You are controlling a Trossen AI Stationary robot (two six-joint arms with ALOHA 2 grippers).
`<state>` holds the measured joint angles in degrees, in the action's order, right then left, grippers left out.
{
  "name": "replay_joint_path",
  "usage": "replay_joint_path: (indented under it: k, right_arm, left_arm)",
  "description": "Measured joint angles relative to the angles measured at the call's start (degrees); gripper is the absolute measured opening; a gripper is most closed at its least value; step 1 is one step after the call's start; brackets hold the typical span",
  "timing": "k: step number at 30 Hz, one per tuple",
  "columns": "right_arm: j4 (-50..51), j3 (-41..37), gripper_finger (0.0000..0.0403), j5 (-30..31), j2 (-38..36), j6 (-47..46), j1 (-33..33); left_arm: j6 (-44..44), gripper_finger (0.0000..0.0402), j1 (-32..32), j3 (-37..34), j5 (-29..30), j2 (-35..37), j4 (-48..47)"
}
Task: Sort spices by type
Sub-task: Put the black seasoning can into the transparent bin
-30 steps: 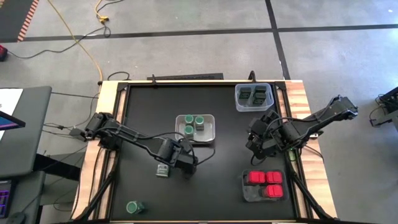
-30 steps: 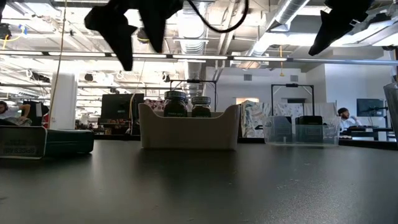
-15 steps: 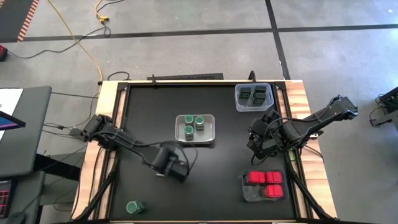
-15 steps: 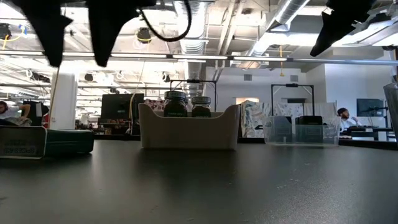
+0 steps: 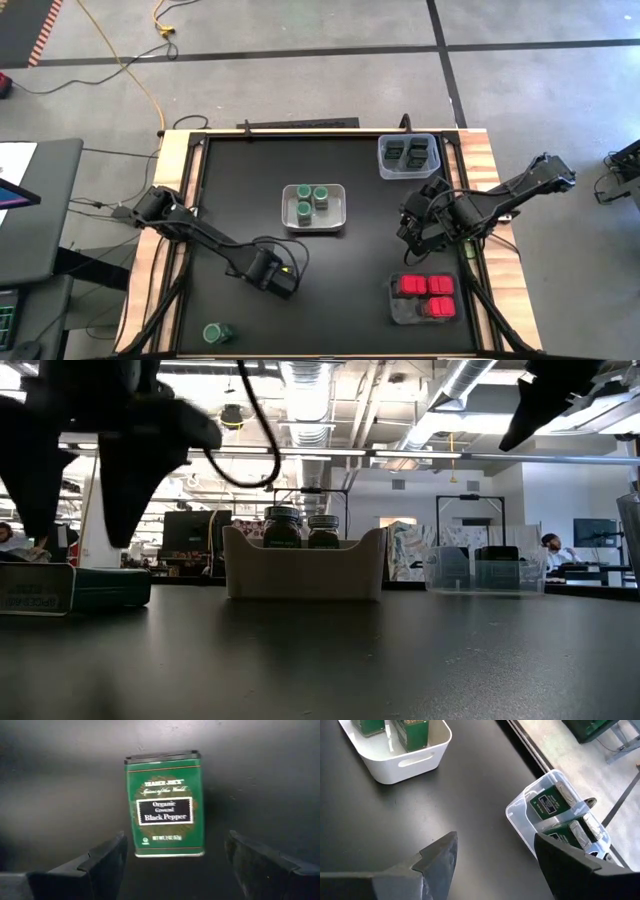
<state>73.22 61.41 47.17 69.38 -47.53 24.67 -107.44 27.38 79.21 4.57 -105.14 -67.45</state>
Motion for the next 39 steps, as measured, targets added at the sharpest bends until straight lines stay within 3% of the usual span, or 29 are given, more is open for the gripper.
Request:
replay_joint_path:
  k: [15,39]
  right_arm:
    - [-0.88,0.0,0.0295,-2.14,0.0,-1.07,0.0]
    - [-3.55,0.0,0.0295,-2.18,0.0,-1.0,0.0]
  left_arm:
    - [-1.22,0.0317,-0.03,-9.4,-1.96,0.0,11.95]
    - [-5.42,0.0317,0.11,-9.34,-1.28,0.13,11.88]
